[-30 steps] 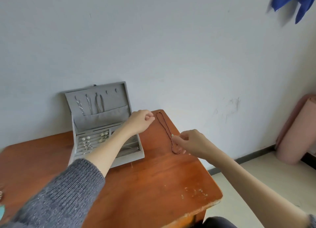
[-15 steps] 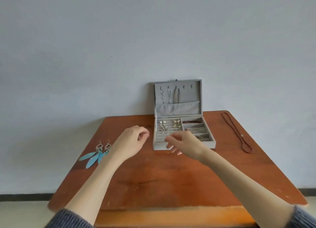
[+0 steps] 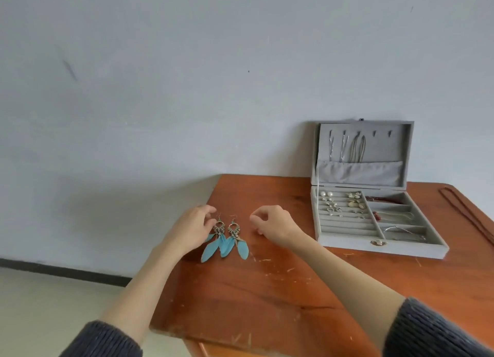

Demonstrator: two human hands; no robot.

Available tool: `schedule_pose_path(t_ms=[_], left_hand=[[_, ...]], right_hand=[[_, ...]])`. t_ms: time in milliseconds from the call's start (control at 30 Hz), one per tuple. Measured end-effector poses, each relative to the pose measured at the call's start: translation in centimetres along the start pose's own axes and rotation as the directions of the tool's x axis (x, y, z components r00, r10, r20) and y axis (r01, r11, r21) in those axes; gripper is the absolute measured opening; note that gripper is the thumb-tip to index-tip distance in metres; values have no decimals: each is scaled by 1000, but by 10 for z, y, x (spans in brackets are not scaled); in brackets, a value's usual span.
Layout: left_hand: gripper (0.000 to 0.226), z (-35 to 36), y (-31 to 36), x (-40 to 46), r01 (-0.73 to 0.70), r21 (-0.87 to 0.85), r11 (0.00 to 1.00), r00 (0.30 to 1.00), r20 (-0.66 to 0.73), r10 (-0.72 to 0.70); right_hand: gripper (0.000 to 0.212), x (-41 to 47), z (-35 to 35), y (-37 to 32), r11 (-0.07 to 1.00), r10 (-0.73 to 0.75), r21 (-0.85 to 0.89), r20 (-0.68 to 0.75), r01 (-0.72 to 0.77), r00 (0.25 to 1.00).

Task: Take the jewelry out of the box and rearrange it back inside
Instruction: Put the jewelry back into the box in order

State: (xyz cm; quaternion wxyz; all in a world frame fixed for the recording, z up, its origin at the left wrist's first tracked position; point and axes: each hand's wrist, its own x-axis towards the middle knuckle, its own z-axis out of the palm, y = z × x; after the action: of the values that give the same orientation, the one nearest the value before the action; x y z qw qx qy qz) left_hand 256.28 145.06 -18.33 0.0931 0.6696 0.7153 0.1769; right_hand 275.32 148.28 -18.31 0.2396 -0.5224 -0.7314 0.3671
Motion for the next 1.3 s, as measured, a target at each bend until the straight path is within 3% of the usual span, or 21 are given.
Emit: schedule_pose_path(t_ms=[200,333,433,700,933,1200,1300], left_hand=[[33,12,-10,29,-50,11,999,999,3,50],[16,17,-15,35,-65,-54,996,997,-45,63],[10,18,-17,35,-82,-74,994,995,-66,78],[20,15,-11,33,-54,-131,990,998,-22,52],[8,18,-12,29,-32,-180,983,998,-55,22],[8,11,1,12,48,-356,933,995,-67,-77],[8,4,17,0,86,-547,833,982,-92,-162]], right_hand=[[33,39,27,-11,969,-54,-239,16,56,998],[20,50,37,-9,943,-91,-325,-52,69,994],[13,51,40,-7,944,-117,-318,-84,85,990],[24,51,42,-11,950,-93,-304,-45,75,995],[17,46,43,-12,964,-73,-260,-54,57,996],[19,38,38,-9,957,-73,-285,-29,61,997],[13,24,24,-6,992,-73,-107,-20,71,997]])
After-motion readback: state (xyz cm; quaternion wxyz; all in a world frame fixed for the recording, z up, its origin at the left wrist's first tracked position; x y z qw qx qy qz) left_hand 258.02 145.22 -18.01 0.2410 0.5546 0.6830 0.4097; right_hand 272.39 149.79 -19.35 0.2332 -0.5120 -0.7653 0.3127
